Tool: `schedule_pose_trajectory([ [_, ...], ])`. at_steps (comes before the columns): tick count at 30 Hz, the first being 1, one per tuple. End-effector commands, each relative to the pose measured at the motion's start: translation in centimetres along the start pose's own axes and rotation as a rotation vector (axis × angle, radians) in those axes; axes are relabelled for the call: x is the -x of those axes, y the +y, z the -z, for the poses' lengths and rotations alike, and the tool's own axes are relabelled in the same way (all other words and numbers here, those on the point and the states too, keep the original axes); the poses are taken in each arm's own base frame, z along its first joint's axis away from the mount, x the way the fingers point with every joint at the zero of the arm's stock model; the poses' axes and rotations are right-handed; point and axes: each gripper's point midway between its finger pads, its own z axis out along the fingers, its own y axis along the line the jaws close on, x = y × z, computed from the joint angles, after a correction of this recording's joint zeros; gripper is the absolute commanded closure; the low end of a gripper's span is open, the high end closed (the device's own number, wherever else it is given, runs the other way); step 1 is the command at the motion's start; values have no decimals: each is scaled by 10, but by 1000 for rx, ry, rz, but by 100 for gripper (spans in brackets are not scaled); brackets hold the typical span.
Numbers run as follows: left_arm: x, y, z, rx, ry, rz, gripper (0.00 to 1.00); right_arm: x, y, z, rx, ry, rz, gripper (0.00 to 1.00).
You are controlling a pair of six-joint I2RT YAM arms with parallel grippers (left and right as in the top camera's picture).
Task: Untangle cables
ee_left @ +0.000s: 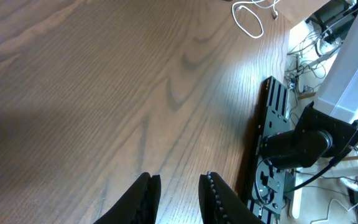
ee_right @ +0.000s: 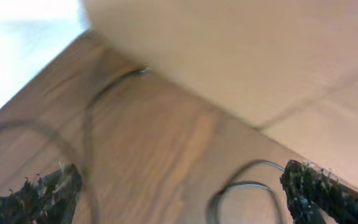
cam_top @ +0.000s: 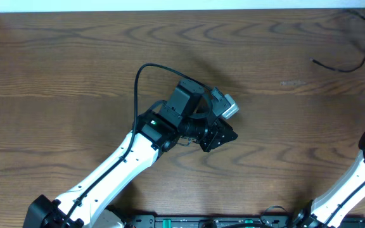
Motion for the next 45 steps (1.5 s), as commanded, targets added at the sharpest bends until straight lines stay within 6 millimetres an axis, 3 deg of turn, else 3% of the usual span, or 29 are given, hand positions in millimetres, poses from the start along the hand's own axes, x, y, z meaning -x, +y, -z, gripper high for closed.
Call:
schedule_pose_trajectory([
  [1, 1, 0, -1, -10, -2, -30, 74, -36, 77, -6, 323, 88, 216, 1],
  [3, 2, 0, -1, -11, -2, -30, 74, -51, 103, -7, 434, 120, 252, 1],
  [7, 1, 0, -1, -11, 0, -28, 74, -100, 153, -10, 674, 219, 360, 1],
  [12, 1, 0, -1, -12, 0, -27, 74, -155, 181, -24, 732, 339, 410, 1],
  [14, 1, 0, -1, -11, 0, -23, 74, -174, 195, -21, 788, 361, 480, 1],
  [20, 1, 0, -1, -11, 0, -24, 74, -201, 224, 3, 912, 358, 638, 1],
  [24, 1, 0, -1, -11, 0, -24, 74, -209, 239, 8, 930, 359, 635, 1],
  [34, -2, 0, -1, -14, 12, -14, 74, -237, 247, -29, 827, 422, 528, 1],
  [45, -3, 0, -1, -14, 14, -12, 74, -239, 215, -60, 612, 427, 559, 1],
])
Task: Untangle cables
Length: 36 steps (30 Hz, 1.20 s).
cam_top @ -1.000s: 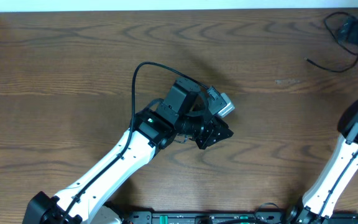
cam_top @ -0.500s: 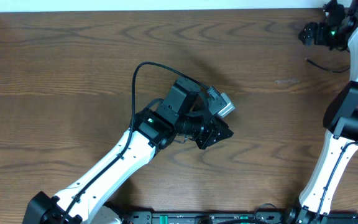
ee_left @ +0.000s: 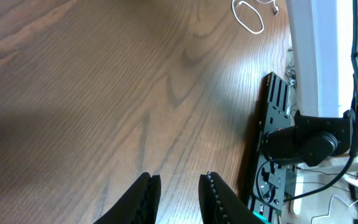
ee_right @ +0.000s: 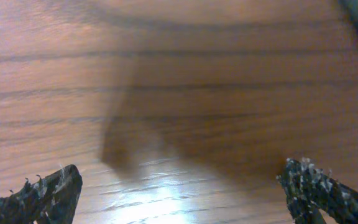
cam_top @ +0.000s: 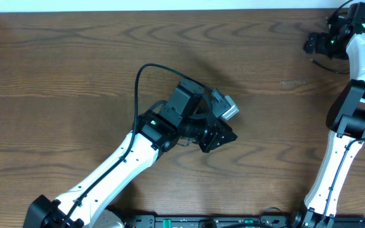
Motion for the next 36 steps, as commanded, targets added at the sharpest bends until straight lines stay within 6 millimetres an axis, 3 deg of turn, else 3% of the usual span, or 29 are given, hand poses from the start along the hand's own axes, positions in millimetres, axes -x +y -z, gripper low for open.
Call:
schedule_pose_trajectory([
  [1, 0, 0, -1, -14, 2, -4, 74, -6, -26, 1, -114, 23, -33, 1],
  [9, 0, 0, -1, -14, 3, -3, 74, -28, -96, 16, -260, 79, -125, 1],
  [18, 0, 0, -1, -14, 3, -3, 74, -68, -179, 42, -315, 137, -289, 1],
  [24, 0, 0, -1, -14, 3, -4, 74, -93, -221, 58, -359, 167, -372, 1],
  [29, 0, 0, -1, -13, 2, -5, 74, -93, -219, 58, -266, 147, -376, 1],
  [36, 1, -1, -1, -15, 1, -5, 74, -84, -188, 48, -218, 167, -273, 1],
])
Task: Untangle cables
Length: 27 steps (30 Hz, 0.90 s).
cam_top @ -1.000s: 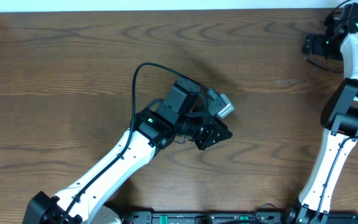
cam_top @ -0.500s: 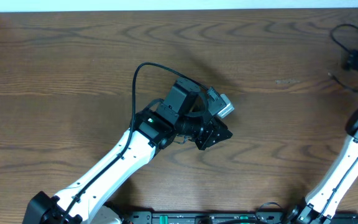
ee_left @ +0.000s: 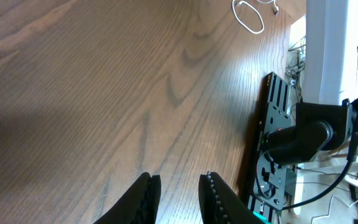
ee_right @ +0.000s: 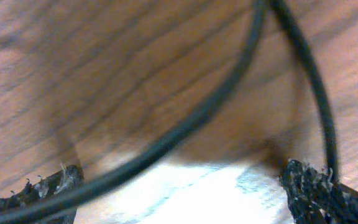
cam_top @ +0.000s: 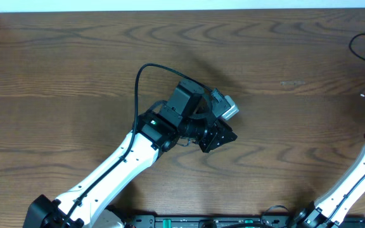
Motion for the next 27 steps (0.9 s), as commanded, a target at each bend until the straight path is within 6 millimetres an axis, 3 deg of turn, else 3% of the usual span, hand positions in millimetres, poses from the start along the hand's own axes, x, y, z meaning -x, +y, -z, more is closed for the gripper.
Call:
schedule_pose_trajectory([
  [1, 1, -1, 0, -15, 0, -5, 74, -12, 39, -6, 57, 50, 122, 1],
  [6, -1, -1, 0, -14, 6, -1, 74, -15, 90, 4, 154, 48, 285, 1],
  [11, 0, 0, 0, -14, 5, -1, 74, 3, 158, 45, 334, -67, 366, 1],
  [14, 0, 0, 0, -14, 5, -2, 74, 9, 177, 71, 354, -114, 401, 1],
  [20, 0, -1, 0, -14, 5, -6, 74, 16, 192, 130, 370, -188, 427, 1],
  [25, 0, -1, 0, -14, 4, -6, 74, 23, 187, 181, 353, -248, 334, 1],
  [27, 0, -1, 0, -14, 4, -5, 74, 28, 173, 196, 277, -270, 260, 1],
])
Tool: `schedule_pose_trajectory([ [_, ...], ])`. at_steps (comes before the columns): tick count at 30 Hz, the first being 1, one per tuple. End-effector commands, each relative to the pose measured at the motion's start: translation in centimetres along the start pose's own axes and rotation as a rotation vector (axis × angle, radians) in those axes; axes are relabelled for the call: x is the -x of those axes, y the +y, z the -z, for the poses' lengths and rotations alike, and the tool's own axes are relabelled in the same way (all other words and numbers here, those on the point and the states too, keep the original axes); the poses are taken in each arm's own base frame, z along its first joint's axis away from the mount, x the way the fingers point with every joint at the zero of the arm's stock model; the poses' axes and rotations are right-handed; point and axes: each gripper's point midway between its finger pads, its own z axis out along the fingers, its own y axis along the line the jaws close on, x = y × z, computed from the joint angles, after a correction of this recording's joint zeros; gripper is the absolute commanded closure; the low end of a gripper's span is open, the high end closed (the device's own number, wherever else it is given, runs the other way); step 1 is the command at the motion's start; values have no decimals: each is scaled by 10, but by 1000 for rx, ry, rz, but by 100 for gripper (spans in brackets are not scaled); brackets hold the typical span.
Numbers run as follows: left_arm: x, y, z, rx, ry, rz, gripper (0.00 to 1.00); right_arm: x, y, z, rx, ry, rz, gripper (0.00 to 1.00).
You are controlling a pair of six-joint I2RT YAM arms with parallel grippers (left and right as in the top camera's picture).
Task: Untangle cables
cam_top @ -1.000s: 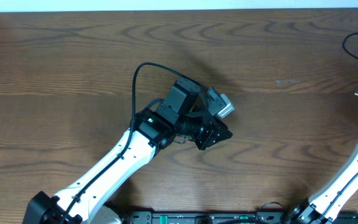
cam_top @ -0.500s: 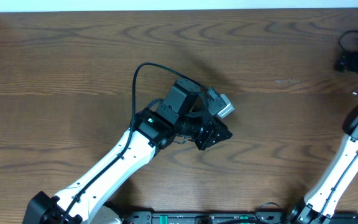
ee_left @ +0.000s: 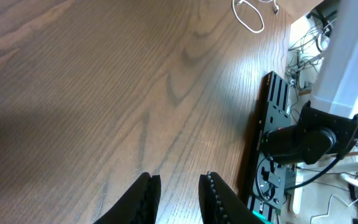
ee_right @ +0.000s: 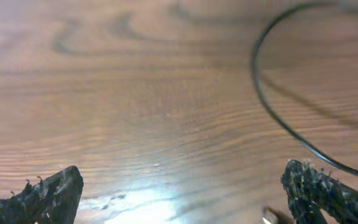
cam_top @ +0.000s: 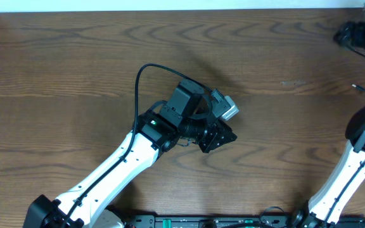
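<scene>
A thin black cable (ee_right: 278,118) curves across the wood in the right wrist view; one loose end (cam_top: 358,88) shows at the table's right edge from overhead. My right gripper (ee_right: 182,199) hangs wide open above the table at the far right corner (cam_top: 349,33), with nothing between its fingers. A plug tip (ee_right: 269,216) peeks in at the bottom. My left gripper (ee_left: 179,193) is in mid-table (cam_top: 217,136), open with a narrow empty gap. A white cable (ee_left: 247,15) lies far off in the left wrist view.
The arms' black base rail (ee_left: 272,143) runs along the table's near edge. The left arm's own black lead (cam_top: 138,82) arches over the table beside its wrist. The wooden table (cam_top: 75,57) ends at a white wall at the back.
My right gripper has moved from the right edge, low over the black cable, to the far right corner and higher. The cable now lies to its right. The left arm is still.
At first the black cable lay in the far right corner with my right arm low at the right edge. Then the right gripper was over the cable's end. Later the cable lay nearer the right edge, close under the open fingers. Now the gripper is raised, still empty.
</scene>
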Motion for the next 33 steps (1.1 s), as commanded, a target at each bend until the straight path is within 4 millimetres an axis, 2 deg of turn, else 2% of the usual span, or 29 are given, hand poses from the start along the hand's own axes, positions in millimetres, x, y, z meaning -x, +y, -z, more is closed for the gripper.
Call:
schedule_pose_trajectory([
  [1, 1, -1, 0, -14, 1, -7, 74, 12, -12, 46, -143, -58, -123, 1],
  [6, 1, 0, 0, -9, 0, -2, 73, -14, -60, 109, -564, -40, -368, 1],
  [8, 2, 3, 1, 8, -4, -3, 74, -26, -66, 132, -650, -38, -447, 1],
  [12, 8, 14, 12, 105, -33, 5, 73, -43, -56, 160, -667, -20, -518, 1],
  [17, 22, 23, 50, 270, -121, 43, 72, -62, -50, 186, -704, 15, -555, 1],
  [20, 24, 40, 84, 466, -173, 69, 63, -71, -44, 202, -713, 25, -564, 1],
  [21, 23, 46, 104, 562, -202, 85, 61, -76, -39, 209, -709, 40, -561, 1],
  [23, 21, 51, 125, 650, -230, 102, 61, -80, -29, 208, -662, 77, -508, 1],
  [27, 13, 61, 163, 797, -272, 142, 60, -73, 20, 184, -371, 145, -285, 1],
  [33, -8, 74, 209, 947, -317, 263, 59, -68, 74, 170, -124, 167, -107, 1],
])
